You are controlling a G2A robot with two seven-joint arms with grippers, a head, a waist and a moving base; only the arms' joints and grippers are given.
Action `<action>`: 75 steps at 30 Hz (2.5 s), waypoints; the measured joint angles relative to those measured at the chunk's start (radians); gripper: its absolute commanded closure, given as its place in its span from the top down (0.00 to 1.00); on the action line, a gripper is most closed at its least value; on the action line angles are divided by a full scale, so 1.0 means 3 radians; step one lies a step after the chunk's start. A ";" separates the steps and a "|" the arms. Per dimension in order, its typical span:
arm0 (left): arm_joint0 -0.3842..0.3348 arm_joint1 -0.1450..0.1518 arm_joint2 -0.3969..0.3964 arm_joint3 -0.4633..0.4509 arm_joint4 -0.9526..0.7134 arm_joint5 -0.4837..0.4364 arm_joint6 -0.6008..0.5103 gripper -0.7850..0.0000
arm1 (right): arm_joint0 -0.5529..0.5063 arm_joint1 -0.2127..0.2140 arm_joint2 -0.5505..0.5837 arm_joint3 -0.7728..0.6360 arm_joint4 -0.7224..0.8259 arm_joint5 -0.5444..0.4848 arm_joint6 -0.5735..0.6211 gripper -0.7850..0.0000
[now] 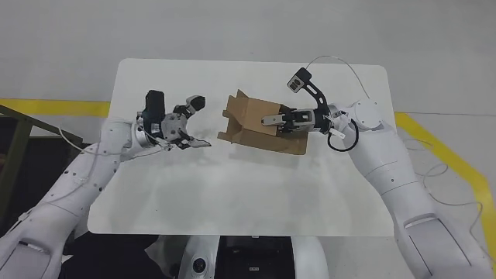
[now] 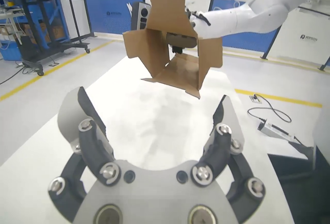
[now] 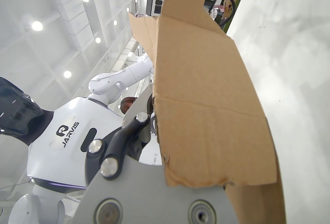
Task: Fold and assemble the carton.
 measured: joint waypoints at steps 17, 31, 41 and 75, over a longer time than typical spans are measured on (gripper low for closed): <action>0.0007 0.0159 0.0106 -0.0080 0.0438 0.0296 0.0303 1.00 | 0.0000 0.0000 0.0000 0.0000 0.0000 0.0000 0.0000 0.00; 0.0051 0.0103 0.0212 -0.0210 0.0137 -0.0004 -0.0566 1.00 | -0.0137 0.0042 0.0054 -0.0278 -0.0199 0.0012 -0.0174 0.00; -0.0015 0.0126 0.0577 -0.0463 0.0133 0.0000 -0.0587 1.00 | -0.0172 0.0056 0.0065 -0.0338 -0.0237 -0.0014 -0.0174 0.00; -0.0567 0.0205 0.1202 -0.0408 0.0015 0.0000 -0.0152 1.00 | -0.0113 -0.0003 -0.0134 -0.0322 -0.0182 0.0002 -0.0117 0.00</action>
